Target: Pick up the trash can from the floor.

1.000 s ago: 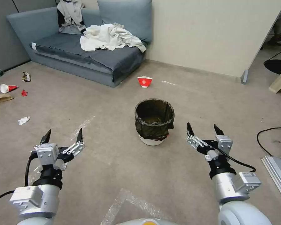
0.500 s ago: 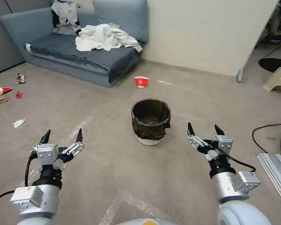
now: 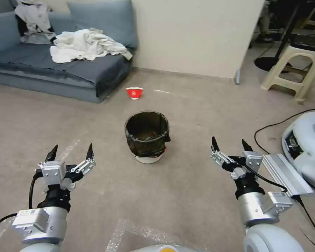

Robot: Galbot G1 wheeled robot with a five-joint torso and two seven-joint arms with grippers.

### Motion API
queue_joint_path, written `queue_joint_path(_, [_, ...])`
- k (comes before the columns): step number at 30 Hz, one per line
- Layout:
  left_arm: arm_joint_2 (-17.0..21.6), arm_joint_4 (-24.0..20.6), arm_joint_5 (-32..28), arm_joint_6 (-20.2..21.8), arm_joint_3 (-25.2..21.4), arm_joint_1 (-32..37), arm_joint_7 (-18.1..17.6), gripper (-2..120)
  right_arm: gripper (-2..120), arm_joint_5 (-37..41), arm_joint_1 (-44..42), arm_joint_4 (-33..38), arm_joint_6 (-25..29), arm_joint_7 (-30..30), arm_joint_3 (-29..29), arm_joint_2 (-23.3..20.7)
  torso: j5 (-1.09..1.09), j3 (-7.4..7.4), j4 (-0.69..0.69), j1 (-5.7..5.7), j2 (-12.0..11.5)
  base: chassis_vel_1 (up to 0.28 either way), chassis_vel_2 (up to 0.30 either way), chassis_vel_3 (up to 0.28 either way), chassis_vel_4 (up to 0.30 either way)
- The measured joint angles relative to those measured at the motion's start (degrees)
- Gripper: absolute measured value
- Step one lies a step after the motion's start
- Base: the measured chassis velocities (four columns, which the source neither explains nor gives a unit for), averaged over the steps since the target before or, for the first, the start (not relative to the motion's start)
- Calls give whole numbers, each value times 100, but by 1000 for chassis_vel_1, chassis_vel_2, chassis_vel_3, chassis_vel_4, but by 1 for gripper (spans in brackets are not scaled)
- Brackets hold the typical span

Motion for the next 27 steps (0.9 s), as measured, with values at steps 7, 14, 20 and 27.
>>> queue_joint_path(7, [11, 4, -24, -8, -25, -9, -5, 100, 100, 70, 8, -2, -4, -31, -1, -5, 0, 0, 0, 0, 0, 0, 0, 0, 0])
queue_joint_path(14, [7, 4, -27, -8, -29, -15, -6, 100, 100, 87, 14, -29, -1, -32, -1, -19, 0, 0, 0, 0, 0, -42, 45, 43, -45])
queue_joint_path(20, [14, 5, -34, -11, -32, -28, -8, 100, 100, 87, 18, -62, 16, -32, -10, -16, -1, 1, -2, 0, 0, -160, 169, 168, -170])
queue_joint_path(27, [48, 5, -108, -10, -57, -74, -13, 100, 100, 82, 9, -92, 20, -32, -13, -27, -1, 1, 0, 0, 0, -223, 237, 223, -226])
